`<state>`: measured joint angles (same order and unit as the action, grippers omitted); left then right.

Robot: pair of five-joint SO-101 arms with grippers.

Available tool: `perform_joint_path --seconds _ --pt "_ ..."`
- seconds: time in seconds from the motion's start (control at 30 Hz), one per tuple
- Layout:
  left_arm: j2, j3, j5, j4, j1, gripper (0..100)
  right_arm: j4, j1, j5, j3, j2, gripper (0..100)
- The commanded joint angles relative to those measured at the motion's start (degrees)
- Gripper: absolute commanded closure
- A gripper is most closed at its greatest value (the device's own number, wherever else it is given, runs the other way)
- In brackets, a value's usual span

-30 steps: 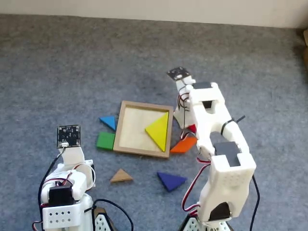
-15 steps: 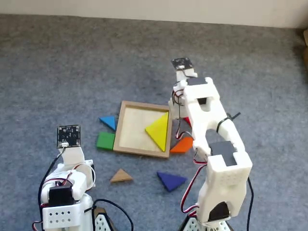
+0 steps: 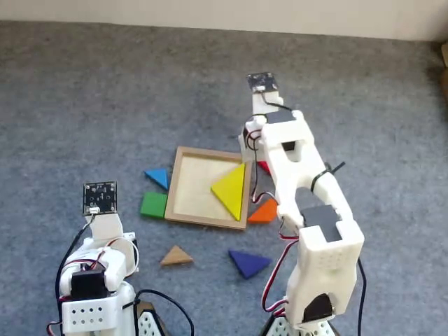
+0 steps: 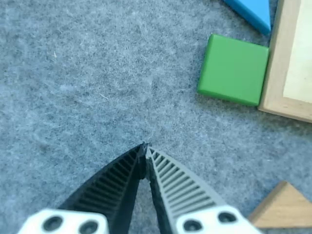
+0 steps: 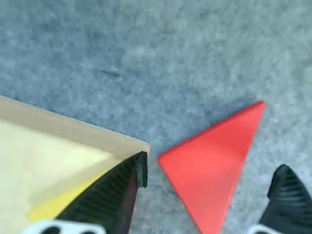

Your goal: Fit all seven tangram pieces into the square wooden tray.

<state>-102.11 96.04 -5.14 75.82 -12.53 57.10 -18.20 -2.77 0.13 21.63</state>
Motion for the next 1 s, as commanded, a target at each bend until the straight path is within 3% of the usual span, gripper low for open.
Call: perform_joint_path --seconds 0.0,0.2,0.7,0.97 --pt "-2.07 1.19 0.62 0.26 -0.92 99 -0.92 -0.48 0.35 -3.03 -1.54 62.4" --pt "-2.07 1.19 0.62 0.26 -0.92 99 -0.57 0.66 0.09 -3.91 6.64 62.4" --pt "-2.07 1.19 0.62 0.26 -0.92 99 1.54 1.98 0.53 -6.11 6.99 62.4" --pt "-2.07 1.19 0.62 0.26 -0.92 99 1.45 1.71 4.75 -6.11 7.08 62.4"
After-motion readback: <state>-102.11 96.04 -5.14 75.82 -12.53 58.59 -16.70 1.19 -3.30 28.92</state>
